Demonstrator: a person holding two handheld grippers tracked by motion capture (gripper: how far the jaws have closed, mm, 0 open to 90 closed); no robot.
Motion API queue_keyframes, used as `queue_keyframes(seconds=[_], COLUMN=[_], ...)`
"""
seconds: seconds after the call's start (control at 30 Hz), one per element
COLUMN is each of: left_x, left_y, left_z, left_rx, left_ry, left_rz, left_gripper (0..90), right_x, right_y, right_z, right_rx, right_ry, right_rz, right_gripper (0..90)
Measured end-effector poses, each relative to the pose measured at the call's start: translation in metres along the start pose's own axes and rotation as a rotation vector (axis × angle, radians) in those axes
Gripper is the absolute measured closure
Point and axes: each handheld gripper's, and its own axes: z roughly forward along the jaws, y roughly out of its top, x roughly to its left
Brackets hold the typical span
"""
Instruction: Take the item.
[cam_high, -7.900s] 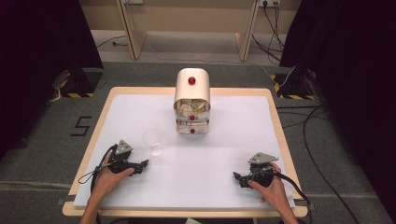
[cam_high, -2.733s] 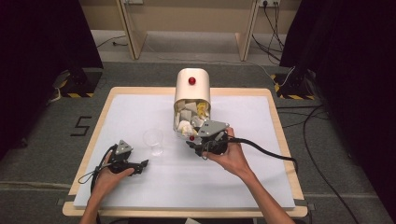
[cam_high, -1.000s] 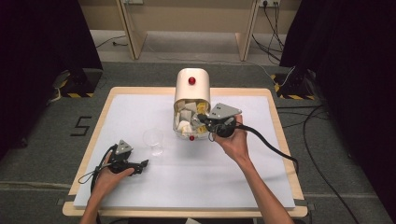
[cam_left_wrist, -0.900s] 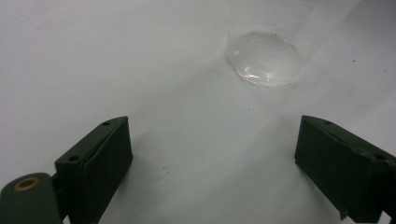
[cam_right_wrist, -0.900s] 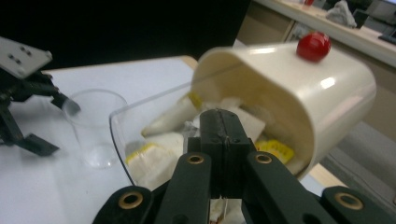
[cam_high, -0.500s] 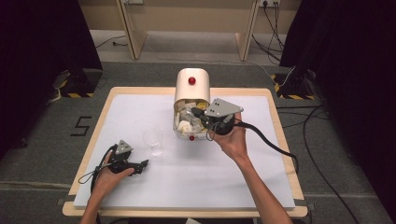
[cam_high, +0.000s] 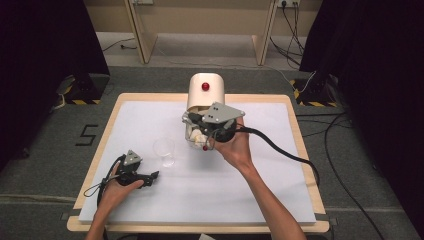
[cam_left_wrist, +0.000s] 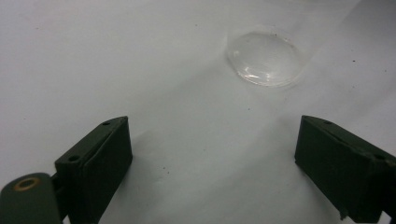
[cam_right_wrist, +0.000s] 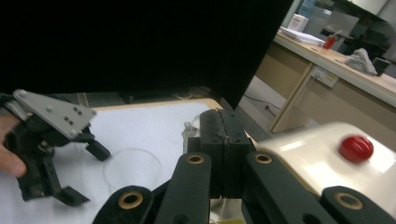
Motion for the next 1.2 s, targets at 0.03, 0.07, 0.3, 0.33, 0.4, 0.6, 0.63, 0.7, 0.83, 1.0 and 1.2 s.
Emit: queue_keyframes(seconds=[0.03,0.07,0.3,0.33,0.4,0.6,0.63,0.7,0.83,1.0,1.2], left_x=[0.000,0.000,0.000,0.000,0.000,0.000,0.000,0.000,0.000,0.000,0.000], left_y=[0.000,0.000,0.000,0.000,0.000,0.000,0.000,0.000,0.000,0.000,0.000], left_z=[0.000,0.000,0.000,0.000,0.000,0.000,0.000,0.000,0.000,0.000,0.000], left_rx=[0.000,0.000,0.000,-0.001,0.000,0.001,0.000,0.000,0.000,0.001,0.001], left_ry=[0.000,0.000,0.000,0.000,0.000,-0.001,-0.001,0.000,-0.001,-0.001,0.000], left_rz=[0.000,0.000,0.000,-0.002,0.000,-0.002,0.000,-0.002,0.000,0.000,0.001], left_gripper=[9.9,10.0,9.9,9.9,9.9,9.9,9.9,9.9,9.9,9.9,9.9], right_x=[0.002,0.004,0.016,0.019,0.024,0.038,0.039,0.041,0.047,0.053,0.059], right_y=[0.003,0.007,0.021,0.022,0.024,0.023,0.023,0.019,0.007,-0.002,-0.009], right_z=[0.002,0.005,0.028,0.033,0.042,0.069,0.072,0.080,0.094,0.104,0.110], right_rx=[-0.001,-0.005,-0.011,-0.007,0.004,0.036,0.038,0.050,0.106,0.148,0.189], right_ry=[0.004,0.010,0.058,0.062,0.075,0.096,0.101,0.102,0.086,0.080,0.073], right_rz=[-0.007,-0.012,-0.021,-0.024,-0.028,-0.037,-0.034,-0.024,-0.051,-0.070,-0.101], right_gripper=[90.0,90.0,90.0,90.0,90.0,90.0,90.0,90.0,90.0,90.0,90.0])
